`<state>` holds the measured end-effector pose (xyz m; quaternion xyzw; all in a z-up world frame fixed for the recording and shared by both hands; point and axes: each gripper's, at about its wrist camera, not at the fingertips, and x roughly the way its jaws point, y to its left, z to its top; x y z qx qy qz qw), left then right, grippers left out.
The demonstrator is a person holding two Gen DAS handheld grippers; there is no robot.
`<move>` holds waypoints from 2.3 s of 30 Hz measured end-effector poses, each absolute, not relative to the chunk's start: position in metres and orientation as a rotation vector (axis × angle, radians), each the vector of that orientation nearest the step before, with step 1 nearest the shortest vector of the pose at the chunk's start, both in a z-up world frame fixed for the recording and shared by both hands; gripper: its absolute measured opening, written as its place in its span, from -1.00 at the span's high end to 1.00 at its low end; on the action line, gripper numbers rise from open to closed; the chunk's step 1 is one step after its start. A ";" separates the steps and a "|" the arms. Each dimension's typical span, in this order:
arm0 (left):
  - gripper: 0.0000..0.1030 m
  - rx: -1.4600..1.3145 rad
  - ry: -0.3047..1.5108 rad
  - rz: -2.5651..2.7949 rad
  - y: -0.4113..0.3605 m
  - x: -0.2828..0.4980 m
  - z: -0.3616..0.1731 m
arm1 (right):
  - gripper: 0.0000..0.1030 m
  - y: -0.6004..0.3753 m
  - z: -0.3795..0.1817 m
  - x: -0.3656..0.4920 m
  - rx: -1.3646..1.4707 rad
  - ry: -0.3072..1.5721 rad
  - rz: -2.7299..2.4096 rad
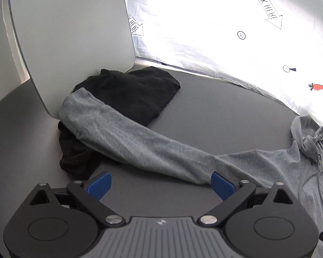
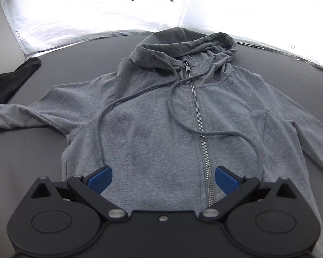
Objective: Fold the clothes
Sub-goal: 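Grasp the other sleeve cuff with the left gripper and pull it straight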
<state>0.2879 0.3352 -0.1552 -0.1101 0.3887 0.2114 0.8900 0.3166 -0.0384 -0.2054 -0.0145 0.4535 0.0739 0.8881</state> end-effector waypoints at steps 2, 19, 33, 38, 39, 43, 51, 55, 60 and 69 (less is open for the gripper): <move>-0.92 -0.213 0.803 0.482 0.349 0.311 -0.161 | -1.00 -0.035 -0.212 0.323 -0.056 0.969 0.153; -0.14 -0.155 0.831 1.031 0.462 0.409 -0.226 | -1.00 -0.014 -0.233 0.360 -0.056 1.060 0.158; 0.63 -0.352 0.590 0.936 0.422 0.259 -0.132 | -1.00 -0.013 -0.236 0.355 -0.056 0.992 0.174; 0.52 -0.381 0.642 0.911 0.402 0.183 -0.144 | -1.00 -0.015 -0.237 0.350 -0.059 0.954 0.185; 0.48 -0.377 0.677 0.912 0.398 0.171 -0.151 | -1.00 -0.015 -0.237 0.349 -0.061 0.950 0.191; 0.31 -0.372 0.824 0.916 0.377 0.135 -0.184 | -1.00 -0.018 -0.236 0.348 -0.076 0.958 0.214; -0.41 -0.403 0.884 0.895 0.362 0.103 -0.199 | -1.00 -0.022 -0.233 0.332 -0.101 0.995 0.234; -0.57 -0.361 0.887 0.913 0.371 0.116 -0.211 | -1.00 -0.027 -0.233 0.318 -0.105 1.001 0.240; 0.00 -0.420 0.909 0.939 0.379 0.120 -0.224 | -1.00 -0.030 -0.231 0.301 -0.109 1.004 0.231; 0.43 -0.128 0.861 0.955 0.353 0.120 -0.211 | -1.00 -0.043 -0.230 0.254 -0.113 1.018 0.235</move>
